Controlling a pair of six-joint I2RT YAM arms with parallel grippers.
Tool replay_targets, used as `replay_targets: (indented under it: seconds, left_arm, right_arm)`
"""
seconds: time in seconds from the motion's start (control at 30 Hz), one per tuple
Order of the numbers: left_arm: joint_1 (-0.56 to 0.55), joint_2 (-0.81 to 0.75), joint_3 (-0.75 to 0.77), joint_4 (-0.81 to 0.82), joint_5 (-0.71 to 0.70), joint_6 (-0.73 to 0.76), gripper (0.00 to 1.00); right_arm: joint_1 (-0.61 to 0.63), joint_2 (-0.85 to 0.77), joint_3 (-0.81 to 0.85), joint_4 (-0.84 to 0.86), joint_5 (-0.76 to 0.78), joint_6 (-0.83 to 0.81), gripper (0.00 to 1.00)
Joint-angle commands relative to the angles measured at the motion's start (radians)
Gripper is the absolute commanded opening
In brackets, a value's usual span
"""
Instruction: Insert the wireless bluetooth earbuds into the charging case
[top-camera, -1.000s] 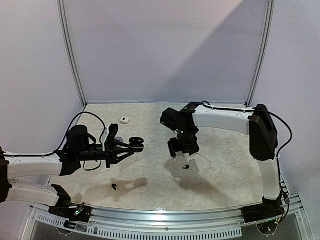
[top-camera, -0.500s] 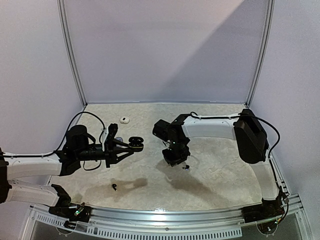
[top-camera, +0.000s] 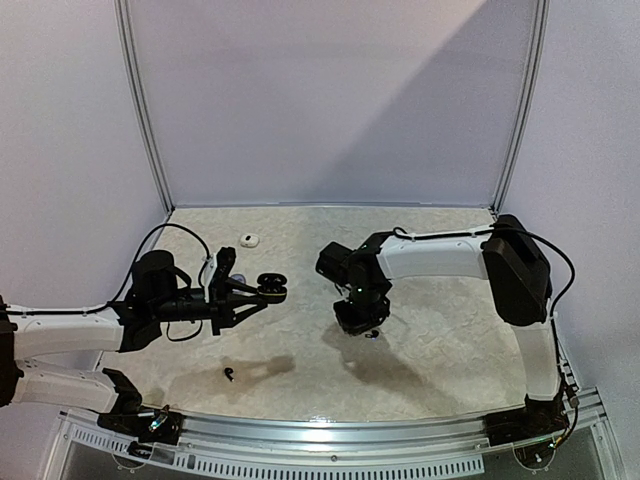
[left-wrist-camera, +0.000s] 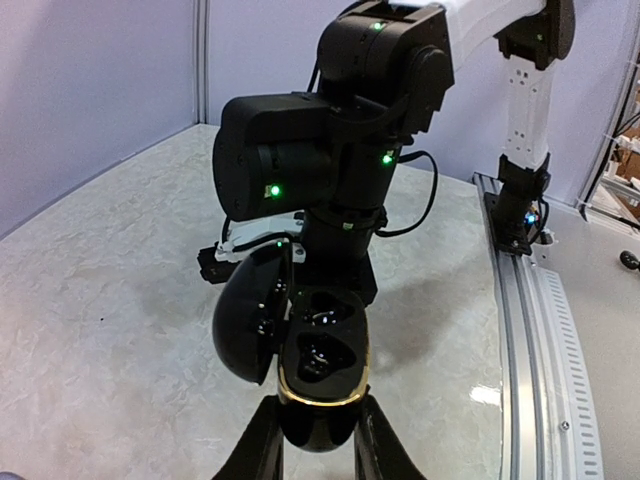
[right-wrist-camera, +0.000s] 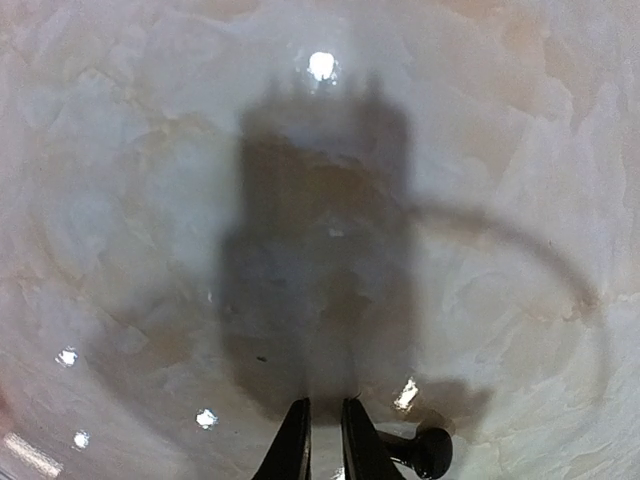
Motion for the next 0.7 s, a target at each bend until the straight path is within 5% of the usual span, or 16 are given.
replay_targets:
  seconds: [0.0, 0.67]
  left_arm:
    - [-0.005, -0.007, -0.015, 0.012, -0.002, 0.015, 0.00]
    - [-0.005, -0.012, -0.016, 0.002, -0.007, 0.024, 0.00]
  right_arm:
    - [0.004, 0.020, -0.071, -0.103, -0.022, 0.019, 0.11]
    - [0.010, -0.087, -0.181, -0.153, -0.037, 0.002, 0.08]
